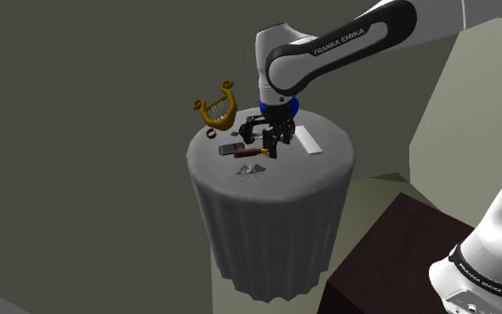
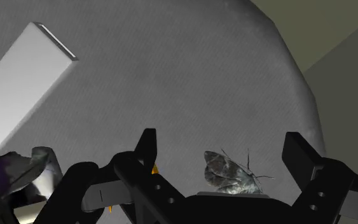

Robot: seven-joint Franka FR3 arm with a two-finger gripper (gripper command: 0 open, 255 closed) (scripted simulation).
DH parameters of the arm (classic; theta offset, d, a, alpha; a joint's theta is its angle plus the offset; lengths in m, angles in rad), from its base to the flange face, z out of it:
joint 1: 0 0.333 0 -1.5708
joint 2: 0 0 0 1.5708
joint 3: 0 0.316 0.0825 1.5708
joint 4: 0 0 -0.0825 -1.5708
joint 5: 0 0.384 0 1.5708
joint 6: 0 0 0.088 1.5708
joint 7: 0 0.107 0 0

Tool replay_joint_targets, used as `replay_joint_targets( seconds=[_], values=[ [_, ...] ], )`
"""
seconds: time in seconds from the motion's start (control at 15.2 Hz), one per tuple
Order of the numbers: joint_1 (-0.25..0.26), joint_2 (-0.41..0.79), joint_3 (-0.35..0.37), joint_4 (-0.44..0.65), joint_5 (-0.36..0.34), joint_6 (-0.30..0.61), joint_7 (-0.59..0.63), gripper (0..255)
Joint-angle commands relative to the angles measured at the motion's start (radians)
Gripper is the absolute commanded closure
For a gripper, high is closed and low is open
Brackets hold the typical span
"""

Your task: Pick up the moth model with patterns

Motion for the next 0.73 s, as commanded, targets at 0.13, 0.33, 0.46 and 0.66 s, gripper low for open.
replay_joint_targets(
  seconds=[0.13,0.33,0.46,0.66],
  values=[
    [0.020,0.156,0.013,0.150,-0.014,0.006,0.002,0],
    [0.040,0.275,0.021,0.283,-0.027,-0.008,0.005,0],
    [0.056,0.358,0.025,0.382,-0.036,-0.024,0.006,0],
    [0.062,0.394,0.025,0.402,-0.040,-0.008,0.006,0]
  ],
)
